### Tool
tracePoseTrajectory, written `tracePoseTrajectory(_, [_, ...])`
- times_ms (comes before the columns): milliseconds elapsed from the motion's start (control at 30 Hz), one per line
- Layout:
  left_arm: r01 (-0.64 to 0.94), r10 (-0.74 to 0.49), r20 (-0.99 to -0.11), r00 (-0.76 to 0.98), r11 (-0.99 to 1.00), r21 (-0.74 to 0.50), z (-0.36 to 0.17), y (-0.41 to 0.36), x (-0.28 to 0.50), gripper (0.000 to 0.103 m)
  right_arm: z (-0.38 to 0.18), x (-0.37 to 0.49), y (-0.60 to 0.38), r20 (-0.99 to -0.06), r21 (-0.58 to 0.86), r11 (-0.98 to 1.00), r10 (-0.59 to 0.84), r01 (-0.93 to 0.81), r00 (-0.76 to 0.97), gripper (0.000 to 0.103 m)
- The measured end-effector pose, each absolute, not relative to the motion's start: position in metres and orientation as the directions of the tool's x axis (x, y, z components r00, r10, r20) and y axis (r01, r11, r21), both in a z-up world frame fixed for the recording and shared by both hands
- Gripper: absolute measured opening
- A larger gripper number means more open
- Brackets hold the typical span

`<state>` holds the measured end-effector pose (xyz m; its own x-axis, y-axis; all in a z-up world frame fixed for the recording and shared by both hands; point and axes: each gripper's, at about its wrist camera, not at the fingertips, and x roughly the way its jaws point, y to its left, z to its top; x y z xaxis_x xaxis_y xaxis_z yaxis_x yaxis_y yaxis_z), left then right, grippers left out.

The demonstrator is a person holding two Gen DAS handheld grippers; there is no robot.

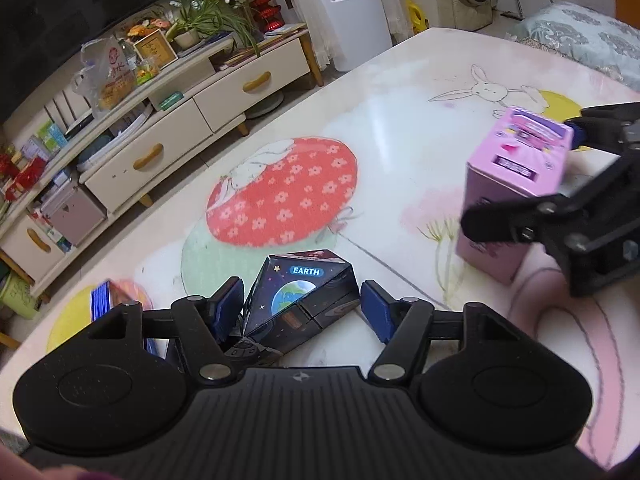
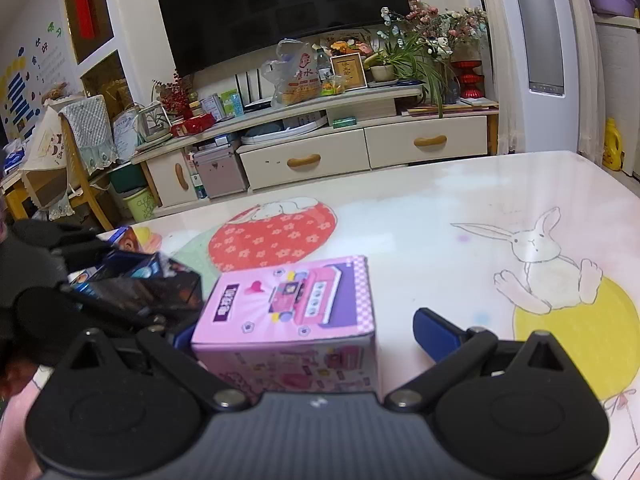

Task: Organize rigid objects
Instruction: 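Lower the left gripper onto the dark space-print cube and grasp it while the right holds the pink box, then lift the space cube with the left gripper while the right holds the pink box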

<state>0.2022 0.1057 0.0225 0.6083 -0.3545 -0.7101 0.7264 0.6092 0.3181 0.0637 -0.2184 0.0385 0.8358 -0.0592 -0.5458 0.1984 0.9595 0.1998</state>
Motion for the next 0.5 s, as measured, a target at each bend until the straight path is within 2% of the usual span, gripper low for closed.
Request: tracePoseTrajectory(500, [0.693, -0.323, -0.719, 0.615, 0.657, 0.297, 0.021, 0.137, 0.121, 0.079, 0.036, 0.063, -0.212, -0.563, 0.164, 0.973, -0.042, 0.161, 0.826, 0.102])
